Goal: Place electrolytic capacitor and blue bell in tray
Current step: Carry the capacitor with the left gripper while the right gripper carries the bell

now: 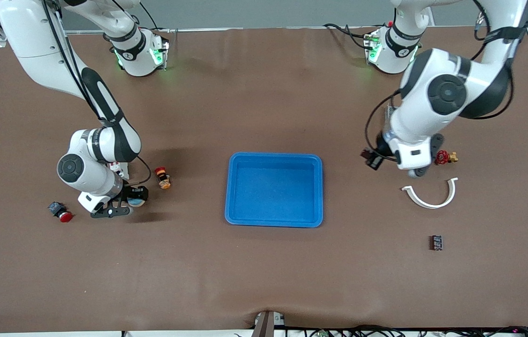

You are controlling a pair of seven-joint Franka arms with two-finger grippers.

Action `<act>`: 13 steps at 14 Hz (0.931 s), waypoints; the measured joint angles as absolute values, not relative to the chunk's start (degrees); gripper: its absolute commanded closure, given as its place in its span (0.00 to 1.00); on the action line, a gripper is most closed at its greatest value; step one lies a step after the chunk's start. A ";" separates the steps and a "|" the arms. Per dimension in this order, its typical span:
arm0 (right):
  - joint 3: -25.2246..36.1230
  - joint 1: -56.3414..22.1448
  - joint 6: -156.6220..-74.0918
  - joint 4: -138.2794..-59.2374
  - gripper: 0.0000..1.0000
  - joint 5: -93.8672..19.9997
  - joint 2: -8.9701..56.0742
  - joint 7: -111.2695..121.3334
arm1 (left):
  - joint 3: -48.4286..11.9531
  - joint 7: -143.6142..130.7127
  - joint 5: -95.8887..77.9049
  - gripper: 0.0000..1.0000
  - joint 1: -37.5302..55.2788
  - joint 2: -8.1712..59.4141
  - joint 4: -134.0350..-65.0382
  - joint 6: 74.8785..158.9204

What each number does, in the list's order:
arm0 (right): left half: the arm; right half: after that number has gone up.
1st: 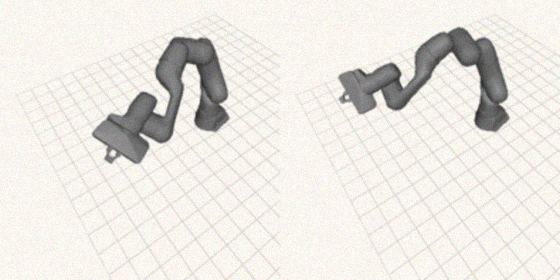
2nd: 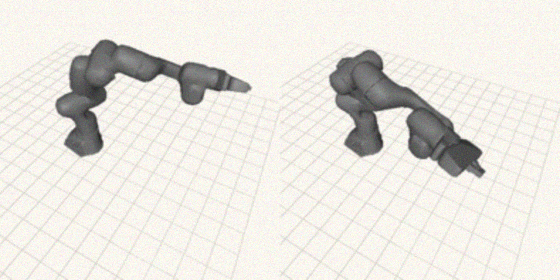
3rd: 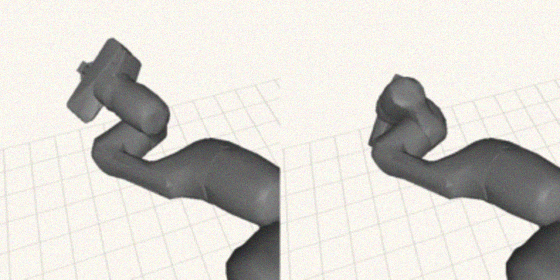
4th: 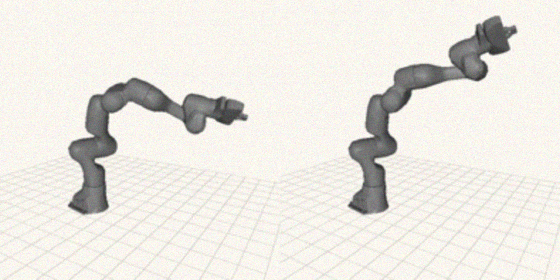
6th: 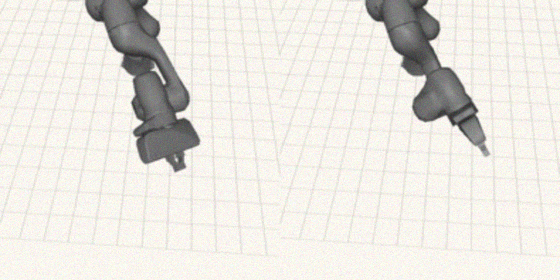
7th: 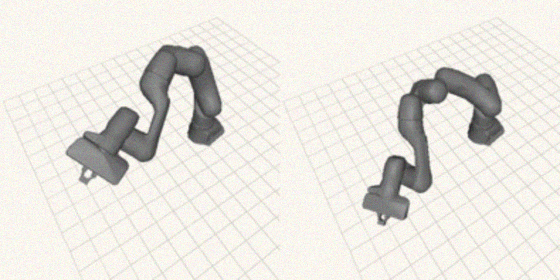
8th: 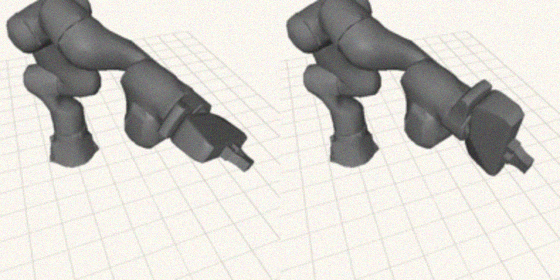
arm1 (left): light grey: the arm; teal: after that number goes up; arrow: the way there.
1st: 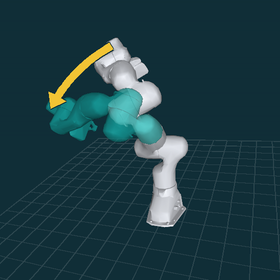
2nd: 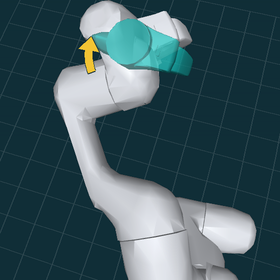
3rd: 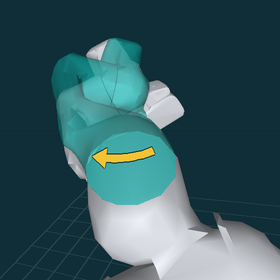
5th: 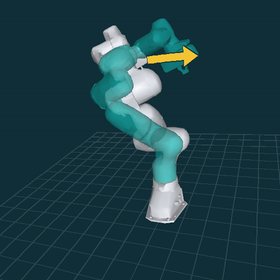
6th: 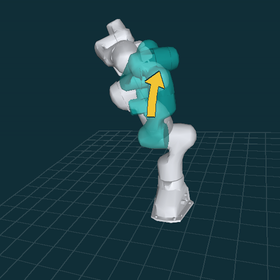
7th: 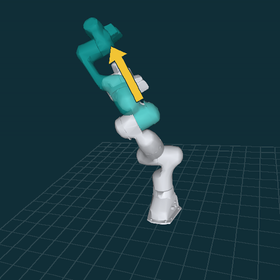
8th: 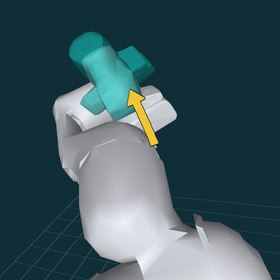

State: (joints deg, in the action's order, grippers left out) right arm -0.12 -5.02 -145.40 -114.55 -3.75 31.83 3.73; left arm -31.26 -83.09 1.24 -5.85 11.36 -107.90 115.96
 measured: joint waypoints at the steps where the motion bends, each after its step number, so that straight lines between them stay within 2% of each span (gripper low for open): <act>1: -0.13 -5.10 -145.30 -114.28 0.50 -3.75 31.82 3.73 | -32.05 -87.76 1.22 1.00 -4.68 12.84 -106.95 116.90; 3: -0.15 -5.52 -142.29 -112.04 0.50 -3.79 31.70 3.65 | -32.30 -96.49 1.22 1.00 -1.29 16.34 -105.12 119.69; 7: -0.21 -6.88 -125.95 -102.13 0.50 -4.30 30.33 -2.61 | -32.26 -111.07 4.30 1.00 5.54 23.42 -103.98 128.82; 8: -0.25 -7.85 -122.88 -99.98 0.53 -4.35 29.85 -5.80 | -32.25 -114.79 6.75 1.00 6.80 24.97 -103.82 130.43; 10: -0.33 -10.94 -119.90 -97.21 0.53 -4.41 29.27 -12.75 | -32.24 -121.30 11.55 1.00 8.51 28.14 -102.84 132.62; 13: -0.40 -16.59 -119.62 -95.72 0.53 -4.42 29.18 -23.05 | -32.15 -128.45 17.58 1.00 9.35 33.42 -99.44 132.93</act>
